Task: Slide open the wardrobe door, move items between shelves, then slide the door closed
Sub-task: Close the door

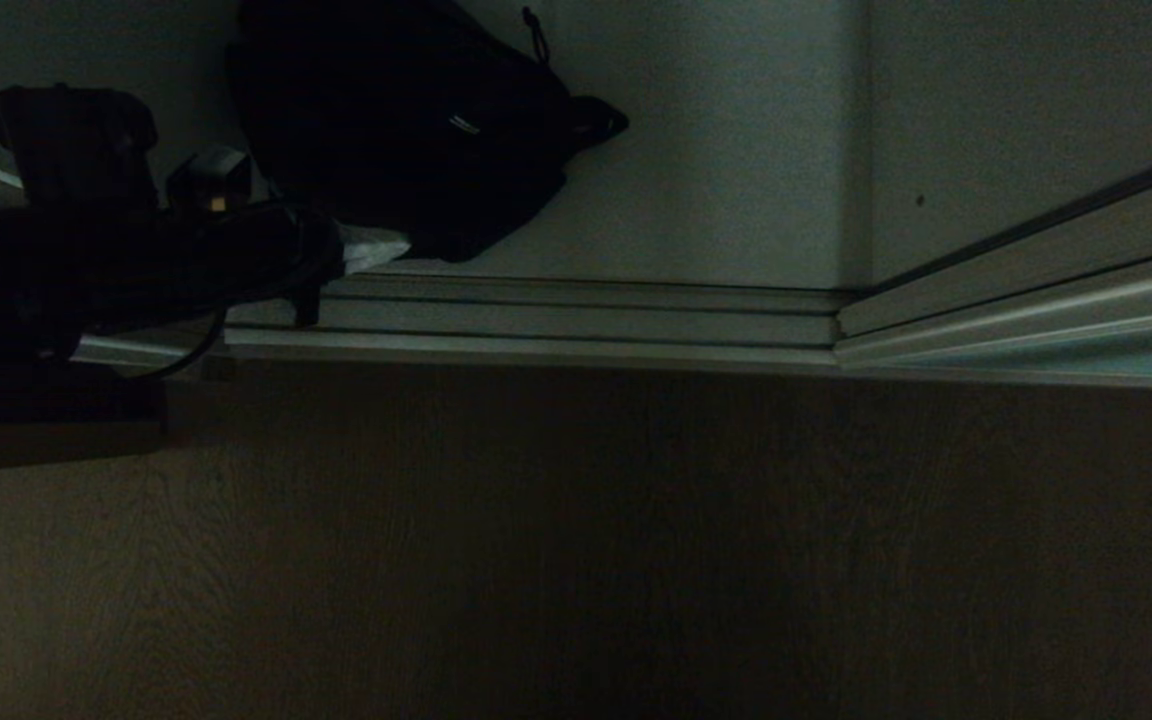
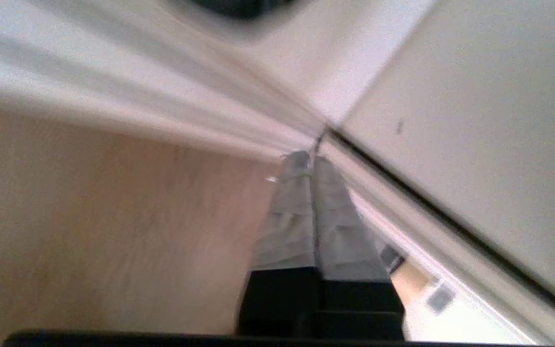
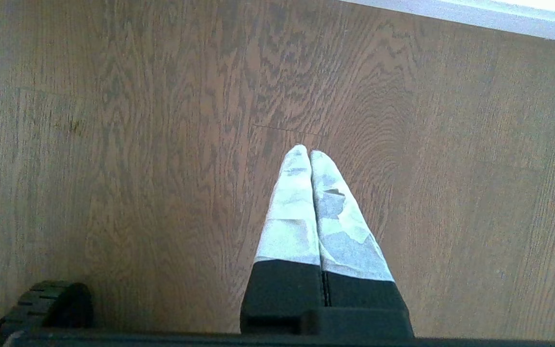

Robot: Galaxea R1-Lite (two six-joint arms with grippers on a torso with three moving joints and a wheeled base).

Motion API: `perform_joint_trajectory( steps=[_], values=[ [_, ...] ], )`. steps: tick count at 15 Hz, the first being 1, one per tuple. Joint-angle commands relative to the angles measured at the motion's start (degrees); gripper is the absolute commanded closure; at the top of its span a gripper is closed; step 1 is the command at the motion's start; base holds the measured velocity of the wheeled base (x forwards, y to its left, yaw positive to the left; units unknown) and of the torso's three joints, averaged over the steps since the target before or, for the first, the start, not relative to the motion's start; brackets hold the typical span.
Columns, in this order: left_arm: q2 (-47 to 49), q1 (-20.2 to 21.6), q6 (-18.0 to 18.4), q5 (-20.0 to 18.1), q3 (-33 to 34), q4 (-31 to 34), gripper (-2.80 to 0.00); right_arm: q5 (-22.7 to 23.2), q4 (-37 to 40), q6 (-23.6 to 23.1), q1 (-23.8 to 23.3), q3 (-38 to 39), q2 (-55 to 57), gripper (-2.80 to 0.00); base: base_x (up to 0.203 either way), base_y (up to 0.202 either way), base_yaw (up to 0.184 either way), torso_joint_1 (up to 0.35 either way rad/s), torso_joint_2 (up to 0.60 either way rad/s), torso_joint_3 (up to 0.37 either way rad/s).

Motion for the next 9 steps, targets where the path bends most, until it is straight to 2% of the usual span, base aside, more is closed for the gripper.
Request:
perform_joint_trajectory(
  steps=[1, 6, 8, 9],
  values=[
    [-8.3, -0.6, 1.0, -0.7, 8.3, 0.2, 0.0, 0.0, 0.0, 0.0, 0.0, 0.0, -0.1, 0.0, 0.0, 0.0, 0.0, 0.0, 0.0, 0.0],
    [-25.5, -1.5, 3.9, -2.4, 24.4, 0.6, 0.0, 0.0, 0.0, 0.0, 0.0, 0.0, -0.1, 0.0, 0.0, 0.0, 0.0, 0.0, 0.0, 0.0],
    [-33.2, -1.6, 7.8, -2.3, 29.0, 1.1, 0.0, 0.0, 0.0, 0.0, 0.0, 0.0, -0.1, 0.0, 0.0, 0.0, 0.0, 0.0, 0.0, 0.0],
    [-37.2, -1.5, 11.4, -1.8, 30.8, 1.7, 0.0, 0.0, 0.0, 0.0, 0.0, 0.0, -0.2, 0.0, 0.0, 0.0, 0.0, 0.0, 0.0, 0.0]
  ],
)
